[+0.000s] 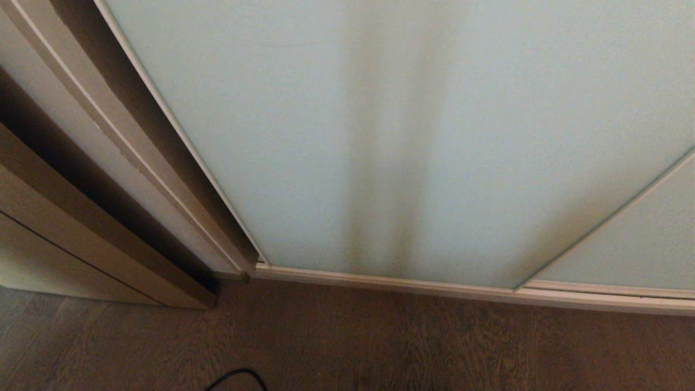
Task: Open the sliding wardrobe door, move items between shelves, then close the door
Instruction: Open the door
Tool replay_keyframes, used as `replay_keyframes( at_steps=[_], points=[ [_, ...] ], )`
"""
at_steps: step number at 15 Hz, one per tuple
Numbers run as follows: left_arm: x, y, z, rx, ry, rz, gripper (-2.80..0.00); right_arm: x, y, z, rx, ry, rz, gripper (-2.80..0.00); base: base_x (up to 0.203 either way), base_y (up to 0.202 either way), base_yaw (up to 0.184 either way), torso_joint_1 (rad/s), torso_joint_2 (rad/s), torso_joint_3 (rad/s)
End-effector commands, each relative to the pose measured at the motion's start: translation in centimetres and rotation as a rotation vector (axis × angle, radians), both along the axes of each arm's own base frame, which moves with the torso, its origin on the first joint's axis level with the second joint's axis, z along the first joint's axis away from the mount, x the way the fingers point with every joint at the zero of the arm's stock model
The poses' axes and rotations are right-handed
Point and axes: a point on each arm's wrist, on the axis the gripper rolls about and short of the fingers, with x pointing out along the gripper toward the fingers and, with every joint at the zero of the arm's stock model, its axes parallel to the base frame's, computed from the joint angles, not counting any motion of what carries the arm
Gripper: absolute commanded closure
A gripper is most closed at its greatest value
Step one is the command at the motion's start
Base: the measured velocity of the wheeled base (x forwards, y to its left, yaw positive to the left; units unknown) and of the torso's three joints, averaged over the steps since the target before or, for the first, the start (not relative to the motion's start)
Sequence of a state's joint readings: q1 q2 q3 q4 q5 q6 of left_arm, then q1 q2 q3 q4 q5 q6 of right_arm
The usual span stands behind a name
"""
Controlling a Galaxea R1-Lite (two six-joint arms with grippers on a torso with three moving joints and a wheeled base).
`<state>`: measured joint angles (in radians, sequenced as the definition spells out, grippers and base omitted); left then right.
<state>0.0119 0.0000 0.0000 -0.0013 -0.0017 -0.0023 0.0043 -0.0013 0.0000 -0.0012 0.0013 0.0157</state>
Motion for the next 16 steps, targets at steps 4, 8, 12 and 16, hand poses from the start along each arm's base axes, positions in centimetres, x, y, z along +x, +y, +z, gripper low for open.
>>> replay_keyframes(
  at_steps=[4,8,12,16],
  points=[
    [0.0,0.0,0.0,0.002,0.003,-0.001,0.0,0.0,0.0,0.0,0.0,-0.004,0.001,0.0,0.0,0.0,0.0,0.0,0.0,0.0],
    [0.0,0.0,0.0,0.001,0.001,0.001,0.0,0.0,0.0,0.0,0.0,-0.004,0.001,0.0,0.0,0.0,0.0,0.0,0.0,0.0],
    [0.0,0.0,0.0,0.002,0.002,0.003,0.0,0.0,0.0,0.0,0.001,-0.004,0.001,0.0,0.0,0.0,0.0,0.0,0.0,0.0],
    [-0.8,0.0,2.6,0.035,-0.087,0.002,0.0,0.0,0.0,0.0,0.001,-0.004,0.001,0.0,0.0,0.0,0.0,0.0,0.0,0.0]
  ],
)
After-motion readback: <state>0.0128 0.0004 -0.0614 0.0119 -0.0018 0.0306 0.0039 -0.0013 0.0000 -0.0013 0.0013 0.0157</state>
